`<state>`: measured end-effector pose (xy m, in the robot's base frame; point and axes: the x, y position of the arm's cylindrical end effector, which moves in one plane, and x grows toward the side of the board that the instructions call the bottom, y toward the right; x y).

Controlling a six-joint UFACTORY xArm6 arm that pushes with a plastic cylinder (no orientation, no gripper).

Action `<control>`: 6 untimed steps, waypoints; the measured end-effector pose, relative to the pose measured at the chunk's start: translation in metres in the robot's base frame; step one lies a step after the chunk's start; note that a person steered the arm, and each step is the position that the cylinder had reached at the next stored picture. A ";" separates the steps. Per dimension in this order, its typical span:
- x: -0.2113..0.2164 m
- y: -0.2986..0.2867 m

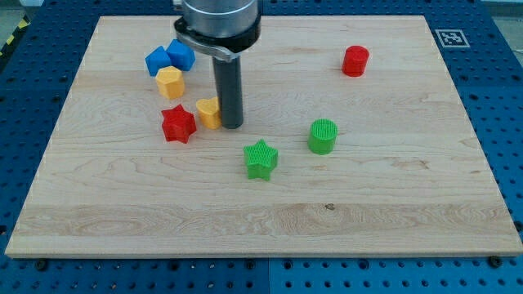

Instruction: Push the red star towards the down

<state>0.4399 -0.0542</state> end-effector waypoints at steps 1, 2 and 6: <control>-0.002 -0.014; -0.020 -0.032; 0.030 -0.116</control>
